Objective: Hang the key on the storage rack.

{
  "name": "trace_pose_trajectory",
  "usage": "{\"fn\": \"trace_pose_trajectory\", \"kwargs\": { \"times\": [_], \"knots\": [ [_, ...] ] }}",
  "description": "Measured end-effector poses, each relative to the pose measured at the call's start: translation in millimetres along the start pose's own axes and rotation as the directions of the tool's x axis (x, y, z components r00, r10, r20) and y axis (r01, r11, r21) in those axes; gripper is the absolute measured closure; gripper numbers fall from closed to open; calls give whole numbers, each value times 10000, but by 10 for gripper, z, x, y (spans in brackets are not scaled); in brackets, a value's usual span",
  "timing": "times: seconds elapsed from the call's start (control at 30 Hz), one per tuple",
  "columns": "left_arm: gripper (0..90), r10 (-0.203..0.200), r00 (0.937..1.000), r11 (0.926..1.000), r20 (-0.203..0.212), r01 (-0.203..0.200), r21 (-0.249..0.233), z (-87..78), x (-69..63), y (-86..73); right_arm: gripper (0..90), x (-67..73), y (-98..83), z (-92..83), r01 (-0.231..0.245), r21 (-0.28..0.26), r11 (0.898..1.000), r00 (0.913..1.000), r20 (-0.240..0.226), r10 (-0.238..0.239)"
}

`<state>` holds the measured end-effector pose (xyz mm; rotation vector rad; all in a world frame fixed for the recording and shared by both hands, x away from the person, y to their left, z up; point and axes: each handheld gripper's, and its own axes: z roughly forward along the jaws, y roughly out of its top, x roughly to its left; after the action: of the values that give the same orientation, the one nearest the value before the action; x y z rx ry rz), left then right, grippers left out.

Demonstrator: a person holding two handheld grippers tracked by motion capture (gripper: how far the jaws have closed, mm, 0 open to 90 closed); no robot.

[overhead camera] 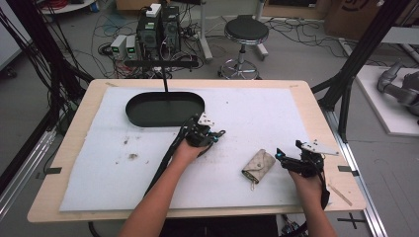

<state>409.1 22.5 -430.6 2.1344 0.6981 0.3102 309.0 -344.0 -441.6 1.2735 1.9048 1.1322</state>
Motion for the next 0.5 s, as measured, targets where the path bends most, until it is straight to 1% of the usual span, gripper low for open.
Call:
{"fn": "trace_pose_trajectory", "kwargs": {
  "times": [0.1, 0.13, 0.2, 0.27, 0.3, 0.33, 0.4, 0.5],
  "knots": [
    [861, -102, 9999, 9992, -18, 101, -392, -127, 38, 42, 162, 12, 3, 2, 58, 12, 10000, 10000, -27, -58],
    [862, -218, 9998, 9980, -10, 217, -587, -186, 54, 60, 162, 17, 4, 1, 64, 22, 10000, 10000, -21, -64],
    [863, -318, 9995, 9958, -60, 312, -859, -277, 81, 86, 162, 25, 4, 0, 17, 33, 10000, 10000, -48, -17],
    [864, -283, 9995, 9942, -128, 268, -1042, -387, 123, 121, 162, 25, 4, 0, 28, 30, 10000, 10000, -43, -28],
    [864, -322, 9992, 9927, -226, 293, -1168, -442, 140, 137, 162, 26, 4, 0, 22, 33, 10000, 10000, -46, -22],
    [864, -386, 9990, 9907, -227, 353, -1317, -508, 167, 155, 162, 26, 4, 1, 30, 35, 10000, 10000, -41, -30],
    [864, -399, 9986, 9899, -348, 347, -1371, -594, 197, 184, 162, 28, 4, 2, 41, 41, 10000, 10000, -39, -41],
    [865, -491, 9975, 9859, -504, 404, -1622, -718, 254, 233, 162, 34, 8, 4, 60, 21, 10000, 10000, -51, -60]
  ]
}}
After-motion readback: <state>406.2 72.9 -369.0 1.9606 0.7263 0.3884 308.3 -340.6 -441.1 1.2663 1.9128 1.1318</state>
